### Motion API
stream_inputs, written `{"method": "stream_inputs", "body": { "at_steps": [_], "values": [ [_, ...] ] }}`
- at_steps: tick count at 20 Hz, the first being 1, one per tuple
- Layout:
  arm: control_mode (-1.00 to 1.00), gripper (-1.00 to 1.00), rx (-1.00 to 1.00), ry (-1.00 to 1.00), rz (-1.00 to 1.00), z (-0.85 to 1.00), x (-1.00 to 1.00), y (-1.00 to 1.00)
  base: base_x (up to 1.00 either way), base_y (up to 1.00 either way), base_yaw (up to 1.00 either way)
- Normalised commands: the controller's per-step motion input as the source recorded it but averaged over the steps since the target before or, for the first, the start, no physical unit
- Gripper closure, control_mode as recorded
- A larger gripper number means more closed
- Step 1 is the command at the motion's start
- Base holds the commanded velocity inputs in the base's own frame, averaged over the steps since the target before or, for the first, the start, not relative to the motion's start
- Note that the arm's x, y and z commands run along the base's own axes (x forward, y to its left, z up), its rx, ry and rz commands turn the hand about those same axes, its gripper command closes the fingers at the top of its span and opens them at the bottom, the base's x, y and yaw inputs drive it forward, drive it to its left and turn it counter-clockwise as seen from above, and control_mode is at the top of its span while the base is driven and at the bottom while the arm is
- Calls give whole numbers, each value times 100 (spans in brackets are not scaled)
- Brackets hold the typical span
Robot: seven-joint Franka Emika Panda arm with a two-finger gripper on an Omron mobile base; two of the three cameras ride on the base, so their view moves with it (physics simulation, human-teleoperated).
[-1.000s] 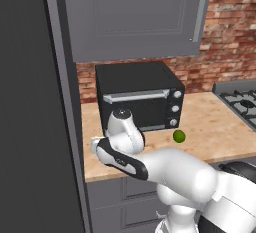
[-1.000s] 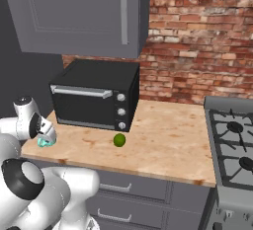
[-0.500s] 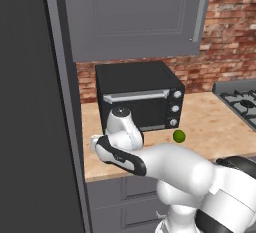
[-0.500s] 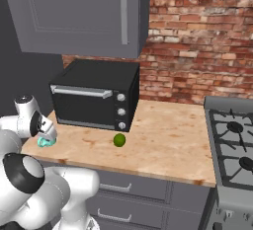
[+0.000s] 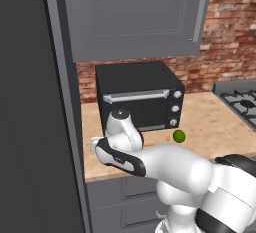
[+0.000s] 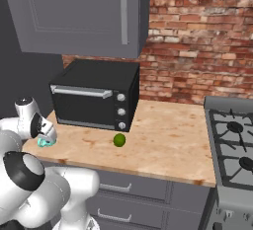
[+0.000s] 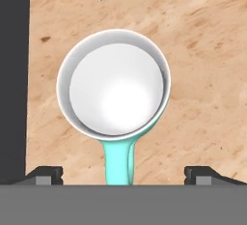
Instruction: Pick the mug from the counter and place it inside the microwave. Then close the microwave.
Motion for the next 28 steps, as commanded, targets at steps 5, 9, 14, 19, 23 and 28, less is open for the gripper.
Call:
{"method": "stream_inputs", "body": {
  "at_steps": [5,9,14,19,23,28],
  "values": [
    [-100,-100,0,0,0,-19,0,0,0,0,0],
    [-100,-100,0,0,0,-16,0,0,0,0,0],
    [-100,-100,0,0,0,-2,0,0,0,0,0],
    [-100,-100,0,0,0,0,0,0,0,0,0],
    [-100,100,0,0,0,0,0,0,0,0,0],
    [-100,100,0,0,0,0,0,0,0,0,0]
  ]
}}
